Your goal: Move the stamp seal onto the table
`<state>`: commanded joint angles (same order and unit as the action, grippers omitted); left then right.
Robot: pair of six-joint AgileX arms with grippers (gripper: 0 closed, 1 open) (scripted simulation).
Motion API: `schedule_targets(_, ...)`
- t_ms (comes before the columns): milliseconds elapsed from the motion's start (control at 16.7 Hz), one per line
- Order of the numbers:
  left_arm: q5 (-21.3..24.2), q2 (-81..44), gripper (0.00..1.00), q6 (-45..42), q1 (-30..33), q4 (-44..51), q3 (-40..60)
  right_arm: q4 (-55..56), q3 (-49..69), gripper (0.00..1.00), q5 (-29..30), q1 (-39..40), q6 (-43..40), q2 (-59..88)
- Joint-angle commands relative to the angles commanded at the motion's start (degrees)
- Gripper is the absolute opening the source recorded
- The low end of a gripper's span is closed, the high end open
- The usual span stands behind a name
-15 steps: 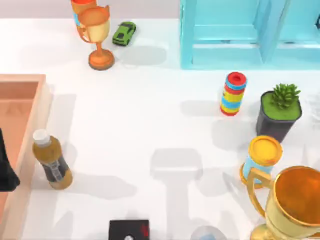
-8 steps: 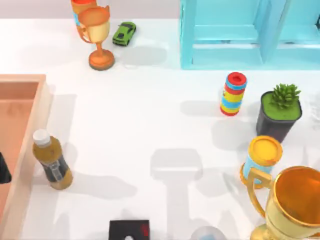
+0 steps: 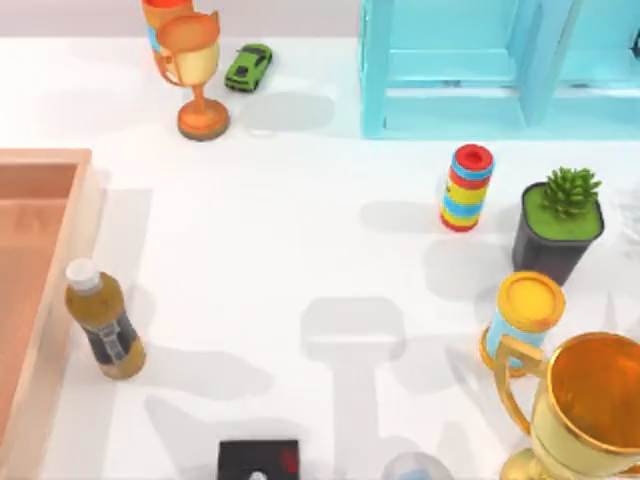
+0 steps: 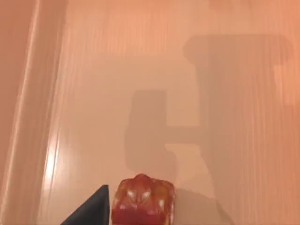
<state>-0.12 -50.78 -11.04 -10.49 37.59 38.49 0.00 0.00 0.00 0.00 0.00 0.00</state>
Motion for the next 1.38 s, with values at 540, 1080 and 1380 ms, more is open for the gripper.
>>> schedule_targets(540,0.0,-37.1,1.00,-8.2,-7.6,27.4,28.5,0.0,0.0,1.00,0.0,0.0,0.0,0.0)
schedule_targets(1080,0.0,-41.8,1.00,-9.3,-8.4,30.7,32.5,0.0,0.0,1.00,0.0,0.0,0.0,0.0)
schedule_targets(1380,0.0,-44.0,1.00,-9.3,-8.6,23.4,27.3,0.0,0.0,1.00,0.0,0.0,0.0,0.0)
